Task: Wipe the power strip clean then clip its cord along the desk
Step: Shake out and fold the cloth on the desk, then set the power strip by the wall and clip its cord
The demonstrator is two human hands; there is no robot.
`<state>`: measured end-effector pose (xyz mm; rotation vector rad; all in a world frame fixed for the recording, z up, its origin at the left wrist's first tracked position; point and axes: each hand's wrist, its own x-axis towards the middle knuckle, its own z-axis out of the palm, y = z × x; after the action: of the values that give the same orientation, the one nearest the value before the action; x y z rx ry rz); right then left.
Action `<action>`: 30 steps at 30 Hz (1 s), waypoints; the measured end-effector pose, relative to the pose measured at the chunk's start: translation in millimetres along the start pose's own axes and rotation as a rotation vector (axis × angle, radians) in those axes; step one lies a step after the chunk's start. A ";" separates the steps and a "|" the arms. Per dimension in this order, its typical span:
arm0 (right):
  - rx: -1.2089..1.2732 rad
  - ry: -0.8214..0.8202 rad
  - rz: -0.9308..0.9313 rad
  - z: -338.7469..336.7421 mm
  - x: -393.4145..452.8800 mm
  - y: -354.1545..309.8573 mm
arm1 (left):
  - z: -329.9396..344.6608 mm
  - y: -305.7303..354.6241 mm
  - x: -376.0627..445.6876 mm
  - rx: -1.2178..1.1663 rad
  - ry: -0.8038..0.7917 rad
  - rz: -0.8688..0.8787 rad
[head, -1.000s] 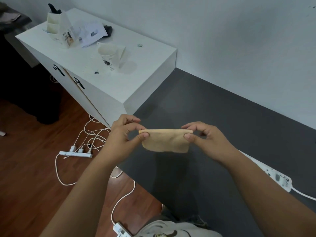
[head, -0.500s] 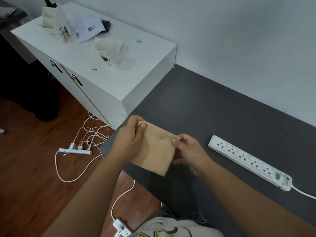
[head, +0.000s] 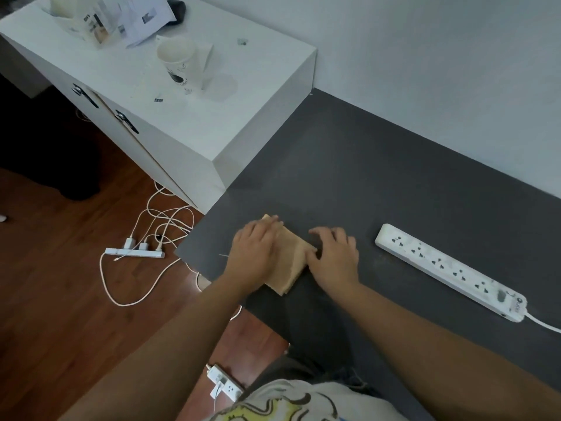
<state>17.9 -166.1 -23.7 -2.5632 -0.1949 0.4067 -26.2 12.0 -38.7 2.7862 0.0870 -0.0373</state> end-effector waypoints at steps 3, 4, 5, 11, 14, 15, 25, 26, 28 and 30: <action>-0.225 -0.035 -0.099 6.9 -5.8 7.6 | 23.1 9.8 -24.5 0.110 -0.190 0.072; -0.294 -0.076 -0.121 10.5 -6.8 13.1 | 29.5 9.4 -27.7 0.124 -0.226 0.041; -0.349 -0.108 -0.139 14.1 -7.3 19.3 | 34.3 8.5 -28.5 0.136 -0.238 0.019; -0.347 -0.136 -0.147 21.6 -4.7 35.1 | 35.1 8.7 -26.6 0.178 -0.271 0.016; -0.205 -0.048 -0.130 10.9 -8.1 38.0 | 31.2 18.4 -24.5 0.103 -0.284 -0.004; -0.154 -0.011 -0.104 4.4 -10.2 42.8 | 30.4 24.6 -22.2 0.076 -0.292 0.007; 0.057 0.422 0.419 -92.6 -40.4 168.1 | 40.8 141.5 45.6 0.147 -0.391 0.457; 0.060 0.447 0.463 -100.0 -46.7 181.7 | 42.6 152.3 52.5 0.165 -0.390 0.495; 0.067 0.473 0.546 -111.4 -59.5 207.1 | 46.6 170.7 64.5 0.197 -0.378 0.554; 0.078 0.477 0.598 -119.6 -71.2 229.9 | 51.2 184.7 75.2 0.229 -0.382 0.590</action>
<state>2.6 -434.3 -30.1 -2.5132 0.7544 -0.0025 60.0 -174.4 -25.7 2.8496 -0.8742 -0.4485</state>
